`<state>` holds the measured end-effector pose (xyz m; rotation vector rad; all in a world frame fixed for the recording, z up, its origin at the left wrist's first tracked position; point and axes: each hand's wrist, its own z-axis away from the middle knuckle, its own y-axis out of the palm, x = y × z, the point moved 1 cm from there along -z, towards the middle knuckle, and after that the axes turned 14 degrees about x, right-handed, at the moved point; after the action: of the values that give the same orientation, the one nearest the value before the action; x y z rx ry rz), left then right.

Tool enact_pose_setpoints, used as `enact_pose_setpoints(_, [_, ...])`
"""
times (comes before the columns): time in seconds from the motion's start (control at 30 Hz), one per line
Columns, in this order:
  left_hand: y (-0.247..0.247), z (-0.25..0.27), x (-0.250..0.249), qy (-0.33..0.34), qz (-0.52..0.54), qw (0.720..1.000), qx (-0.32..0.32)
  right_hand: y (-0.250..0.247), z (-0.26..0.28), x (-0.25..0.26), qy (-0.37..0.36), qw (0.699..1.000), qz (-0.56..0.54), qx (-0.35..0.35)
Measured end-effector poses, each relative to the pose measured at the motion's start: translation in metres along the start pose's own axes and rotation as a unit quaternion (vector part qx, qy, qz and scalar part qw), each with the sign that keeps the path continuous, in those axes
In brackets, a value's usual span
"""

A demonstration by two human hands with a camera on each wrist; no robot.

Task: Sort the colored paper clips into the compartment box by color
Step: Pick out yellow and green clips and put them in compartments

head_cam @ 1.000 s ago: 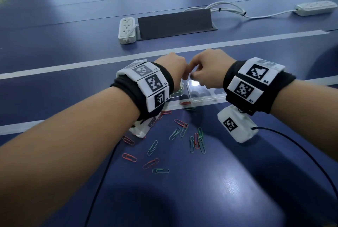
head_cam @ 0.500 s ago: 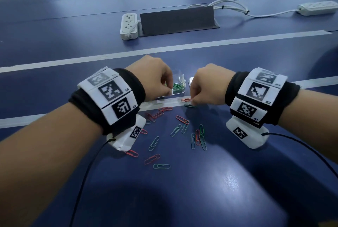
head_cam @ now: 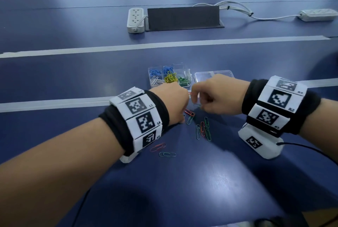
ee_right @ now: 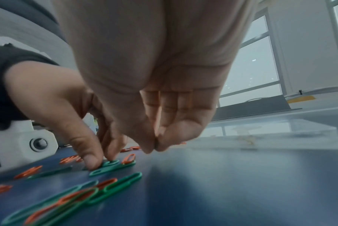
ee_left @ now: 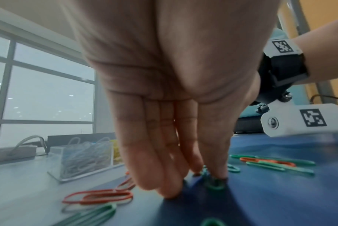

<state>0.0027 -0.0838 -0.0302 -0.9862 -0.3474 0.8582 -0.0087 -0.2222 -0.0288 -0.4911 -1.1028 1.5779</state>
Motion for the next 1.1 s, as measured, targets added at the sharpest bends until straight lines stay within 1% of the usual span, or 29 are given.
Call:
enact_pose_setpoints(0.07, [0.001, 0.000, -0.002, 0.011, 0.006, 1.000, -0.005, 0.003, 0.006, -0.002, -0.013, 1.000, 0.002, -0.002])
enact_pose_setpoints(0.23, [0.007, 0.004, -0.004, 0.002, 0.005, 1.000, -0.004, 0.010, 0.017, -0.007, -0.028, 1.000, 0.009, -0.003])
enact_pose_setpoints(0.4, [0.006, 0.007, -0.005, -0.001, -0.018, 1.000, -0.018, 0.015, 0.019, -0.003, -0.053, 0.998, 0.025, 0.036])
enact_pose_setpoints(0.47, [0.006, 0.007, -0.006, -0.001, -0.018, 1.000, -0.020, 0.016, 0.018, -0.001, -0.052, 0.997, 0.030, 0.037])
enact_pose_setpoints(0.67, [0.008, 0.006, -0.007, -0.005, -0.013, 1.000, -0.027, 0.021, 0.030, 0.003, -0.021, 0.999, 0.035, 0.028])
enact_pose_setpoints(0.8, [0.008, 0.005, -0.010, -0.007, 0.012, 1.000, -0.020, 0.027, 0.037, 0.002, 0.015, 1.000, 0.007, 0.001])
enact_pose_setpoints(0.87, [0.008, 0.004, -0.011, -0.005, 0.019, 1.000, -0.018, 0.028, 0.040, 0.001, 0.039, 0.999, -0.023, -0.013])
enact_pose_setpoints(0.97, [0.010, 0.005, -0.012, -0.008, 0.018, 1.000, -0.023, 0.030, 0.043, -0.001, 0.078, 0.991, -0.103, -0.035])
enact_pose_setpoints(1.03, [0.011, 0.005, -0.012, -0.009, 0.040, 0.999, -0.033, 0.034, 0.044, -0.001, 0.098, 0.984, -0.147, -0.035])
enact_pose_setpoints(1.1, [0.011, 0.004, -0.014, -0.010, 0.066, 0.997, -0.035, 0.036, 0.044, 0.002, 0.102, 0.978, -0.177, -0.029])
